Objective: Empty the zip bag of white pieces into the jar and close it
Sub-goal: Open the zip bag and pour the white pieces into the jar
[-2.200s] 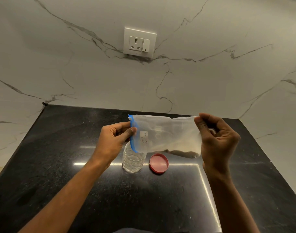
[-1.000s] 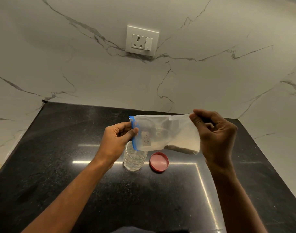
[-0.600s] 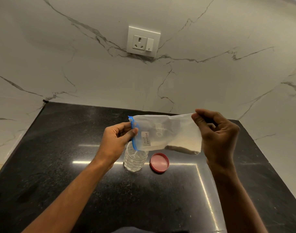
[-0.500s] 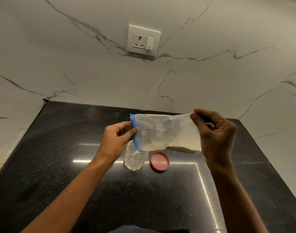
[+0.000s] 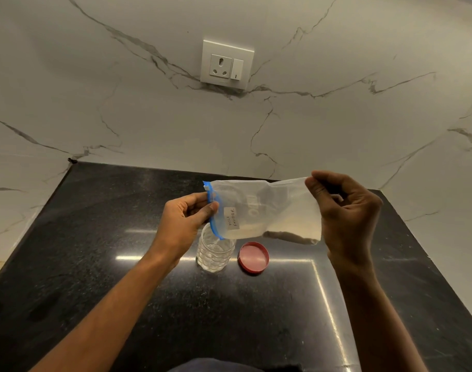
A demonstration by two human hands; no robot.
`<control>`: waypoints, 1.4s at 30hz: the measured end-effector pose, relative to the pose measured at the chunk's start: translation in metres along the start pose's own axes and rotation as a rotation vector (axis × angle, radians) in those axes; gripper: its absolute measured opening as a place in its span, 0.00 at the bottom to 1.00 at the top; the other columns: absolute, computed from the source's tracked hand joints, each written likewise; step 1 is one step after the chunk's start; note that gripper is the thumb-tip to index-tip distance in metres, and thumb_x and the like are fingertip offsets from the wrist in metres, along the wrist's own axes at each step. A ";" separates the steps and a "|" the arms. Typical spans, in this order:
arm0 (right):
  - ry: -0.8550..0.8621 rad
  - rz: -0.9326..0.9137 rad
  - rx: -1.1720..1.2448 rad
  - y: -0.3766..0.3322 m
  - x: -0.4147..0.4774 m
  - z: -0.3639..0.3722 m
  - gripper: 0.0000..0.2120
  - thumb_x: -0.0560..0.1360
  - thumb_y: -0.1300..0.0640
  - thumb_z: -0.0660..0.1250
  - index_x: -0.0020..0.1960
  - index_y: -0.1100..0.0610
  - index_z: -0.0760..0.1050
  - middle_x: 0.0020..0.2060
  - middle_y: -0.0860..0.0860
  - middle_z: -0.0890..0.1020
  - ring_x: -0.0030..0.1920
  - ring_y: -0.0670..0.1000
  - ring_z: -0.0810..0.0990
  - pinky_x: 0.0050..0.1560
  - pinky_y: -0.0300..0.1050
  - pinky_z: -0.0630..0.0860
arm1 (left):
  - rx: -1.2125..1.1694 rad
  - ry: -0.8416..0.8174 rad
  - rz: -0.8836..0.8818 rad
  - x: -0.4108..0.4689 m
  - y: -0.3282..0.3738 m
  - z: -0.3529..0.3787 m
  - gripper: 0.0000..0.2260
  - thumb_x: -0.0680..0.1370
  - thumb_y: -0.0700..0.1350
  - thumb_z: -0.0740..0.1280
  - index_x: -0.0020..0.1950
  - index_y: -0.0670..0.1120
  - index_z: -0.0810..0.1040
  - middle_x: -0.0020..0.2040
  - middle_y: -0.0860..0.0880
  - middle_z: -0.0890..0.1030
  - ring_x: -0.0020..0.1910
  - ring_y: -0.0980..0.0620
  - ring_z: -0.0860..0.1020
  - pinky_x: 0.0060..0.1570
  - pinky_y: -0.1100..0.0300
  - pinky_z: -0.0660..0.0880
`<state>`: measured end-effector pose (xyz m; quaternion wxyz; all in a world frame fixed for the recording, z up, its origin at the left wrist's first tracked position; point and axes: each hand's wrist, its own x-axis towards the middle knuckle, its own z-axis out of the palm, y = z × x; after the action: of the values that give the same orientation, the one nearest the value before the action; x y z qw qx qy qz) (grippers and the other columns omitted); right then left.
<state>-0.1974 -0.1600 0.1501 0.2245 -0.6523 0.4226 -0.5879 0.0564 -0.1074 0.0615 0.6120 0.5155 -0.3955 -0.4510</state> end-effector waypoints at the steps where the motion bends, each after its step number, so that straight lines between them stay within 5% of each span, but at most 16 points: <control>1: -0.006 -0.004 0.003 -0.001 0.000 0.000 0.07 0.76 0.59 0.78 0.53 0.54 0.85 0.44 0.47 0.88 0.44 0.48 0.87 0.45 0.38 0.83 | -0.001 0.000 -0.002 0.000 0.000 0.000 0.12 0.80 0.39 0.72 0.63 0.49 0.83 0.55 0.52 0.89 0.56 0.54 0.87 0.49 0.63 0.84; 42: -0.029 -0.008 -0.004 -0.008 0.008 -0.001 0.08 0.75 0.56 0.79 0.50 0.45 0.84 0.43 0.40 0.88 0.43 0.47 0.87 0.45 0.40 0.84 | 0.013 -0.006 -0.027 -0.003 -0.004 0.001 0.12 0.80 0.39 0.72 0.60 0.52 0.83 0.52 0.56 0.89 0.56 0.55 0.87 0.48 0.65 0.83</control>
<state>-0.1962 -0.1626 0.1611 0.2271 -0.6629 0.4177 -0.5783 0.0544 -0.1049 0.0575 0.6015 0.5232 -0.3932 -0.4582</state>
